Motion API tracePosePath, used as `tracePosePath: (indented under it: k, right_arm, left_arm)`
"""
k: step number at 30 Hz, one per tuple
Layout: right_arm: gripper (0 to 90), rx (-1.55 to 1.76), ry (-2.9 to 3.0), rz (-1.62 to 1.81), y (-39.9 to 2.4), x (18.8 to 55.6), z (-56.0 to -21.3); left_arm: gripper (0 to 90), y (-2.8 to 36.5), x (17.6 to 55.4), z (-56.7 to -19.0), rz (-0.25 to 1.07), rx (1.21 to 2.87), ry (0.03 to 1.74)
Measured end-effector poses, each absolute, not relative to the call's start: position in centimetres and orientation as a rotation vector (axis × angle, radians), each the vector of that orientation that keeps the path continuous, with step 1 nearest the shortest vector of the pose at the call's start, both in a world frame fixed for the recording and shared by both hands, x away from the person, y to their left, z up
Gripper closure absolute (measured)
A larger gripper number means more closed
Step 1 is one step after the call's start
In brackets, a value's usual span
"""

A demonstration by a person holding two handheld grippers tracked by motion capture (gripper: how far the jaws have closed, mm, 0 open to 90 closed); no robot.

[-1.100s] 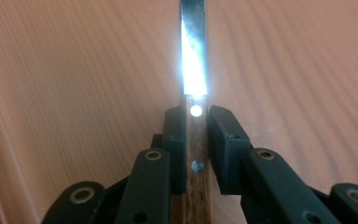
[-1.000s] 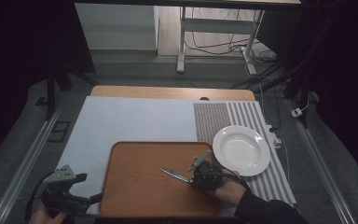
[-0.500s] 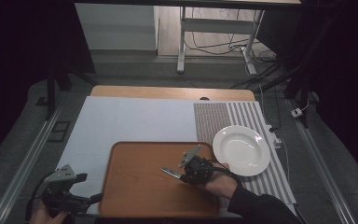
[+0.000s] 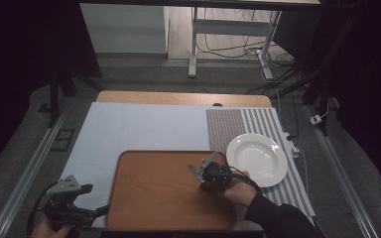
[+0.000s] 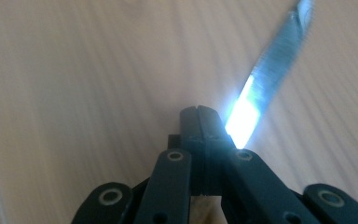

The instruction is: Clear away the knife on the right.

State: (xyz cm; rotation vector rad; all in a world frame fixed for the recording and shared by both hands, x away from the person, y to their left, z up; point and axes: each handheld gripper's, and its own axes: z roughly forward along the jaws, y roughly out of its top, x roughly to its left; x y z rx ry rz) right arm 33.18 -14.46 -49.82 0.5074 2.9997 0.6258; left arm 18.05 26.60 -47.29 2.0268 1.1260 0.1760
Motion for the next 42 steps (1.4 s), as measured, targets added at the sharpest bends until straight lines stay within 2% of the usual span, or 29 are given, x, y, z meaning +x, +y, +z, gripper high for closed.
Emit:
tracePosePath:
  k: [15,24,42]
  right_arm:
    - [90.0,0.714,2.961,0.605,-19.3,34.2,-49.5]
    - [89.9,0.724,2.96,0.623,-19.4,34.3,-49.5]
    - [65.6,0.72,2.86,0.782,-18.6,33.3,-47.6]
  left_arm:
    - [2.7,26.6,18.1,-47.3,0.178,2.031,1.12]
    - [2.7,26.6,18.1,-47.3,0.178,2.03,1.12]
    - [2.7,26.6,18.1,-47.3,0.176,2.029,1.122]
